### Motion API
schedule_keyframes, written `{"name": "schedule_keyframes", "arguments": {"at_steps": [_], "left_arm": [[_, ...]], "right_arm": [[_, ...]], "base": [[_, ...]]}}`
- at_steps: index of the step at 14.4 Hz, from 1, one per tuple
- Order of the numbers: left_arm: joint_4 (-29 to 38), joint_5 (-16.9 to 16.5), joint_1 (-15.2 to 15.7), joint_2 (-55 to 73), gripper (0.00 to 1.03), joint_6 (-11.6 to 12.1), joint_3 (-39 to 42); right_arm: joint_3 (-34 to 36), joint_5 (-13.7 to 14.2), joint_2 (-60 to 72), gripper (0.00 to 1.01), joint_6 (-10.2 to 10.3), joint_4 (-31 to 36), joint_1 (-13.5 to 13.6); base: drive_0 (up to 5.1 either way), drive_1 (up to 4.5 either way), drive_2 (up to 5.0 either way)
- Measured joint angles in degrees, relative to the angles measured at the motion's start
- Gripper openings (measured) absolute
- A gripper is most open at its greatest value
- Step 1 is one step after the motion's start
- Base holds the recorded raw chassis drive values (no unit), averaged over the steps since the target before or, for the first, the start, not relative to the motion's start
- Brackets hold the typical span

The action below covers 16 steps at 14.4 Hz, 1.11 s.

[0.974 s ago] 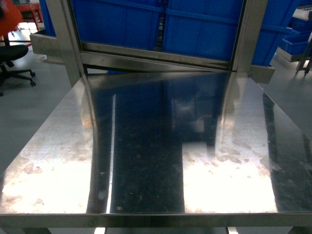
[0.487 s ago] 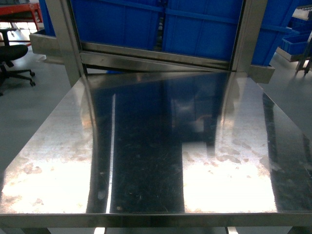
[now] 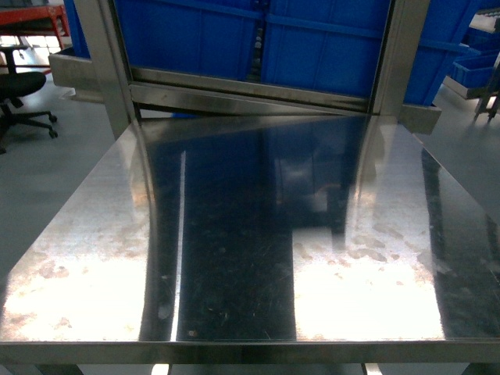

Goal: Pick capacitor and pack into box

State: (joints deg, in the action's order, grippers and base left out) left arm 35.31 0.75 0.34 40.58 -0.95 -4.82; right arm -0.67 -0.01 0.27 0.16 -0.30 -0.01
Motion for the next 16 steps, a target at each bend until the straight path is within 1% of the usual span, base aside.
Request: {"name": "schedule_keyframes", "arguments": {"at_steps": [1, 4, 5, 8, 11, 16], "left_arm": [[-1.18, -0.59, -0.26, -1.73, 0.44, 0.0, 0.57], [-5.38, -0.76, -0.39, -7.19, 0.44, 0.0, 2.21], [-2.08, -0.7, -0.42, -7.61, 0.44, 0.0, 3.98], [-8.37, -0.72, -0.39, -12.87, 0.44, 0.0, 4.04], [-12.07, -0.72, -0.39, -17.42, 0.44, 0.02, 4.07], [-20.22, -0.72, -0.42, -25.33, 0.44, 0.02, 4.07]], "right_arm": [[0.0, 0.02, 0.0, 0.98, -0.02, 0.02, 0.0], [0.0, 0.02, 0.0, 0.98, -0.02, 0.02, 0.0], [0.0, 0.02, 0.0, 0.98, -0.02, 0.02, 0.0], [0.0, 0.04, 0.0, 0.98, -0.02, 0.0, 0.0], [0.0, 0.02, 0.0, 0.98, -0.02, 0.04, 0.0], [0.0, 0.02, 0.0, 0.98, -0.02, 0.02, 0.0]], "base": [[0.0, 0.0, 0.0], [0.0, 0.0, 0.0], [0.0, 0.0, 0.0], [0.0, 0.0, 0.0], [0.0, 0.0, 0.0], [0.0, 0.0, 0.0]]}}
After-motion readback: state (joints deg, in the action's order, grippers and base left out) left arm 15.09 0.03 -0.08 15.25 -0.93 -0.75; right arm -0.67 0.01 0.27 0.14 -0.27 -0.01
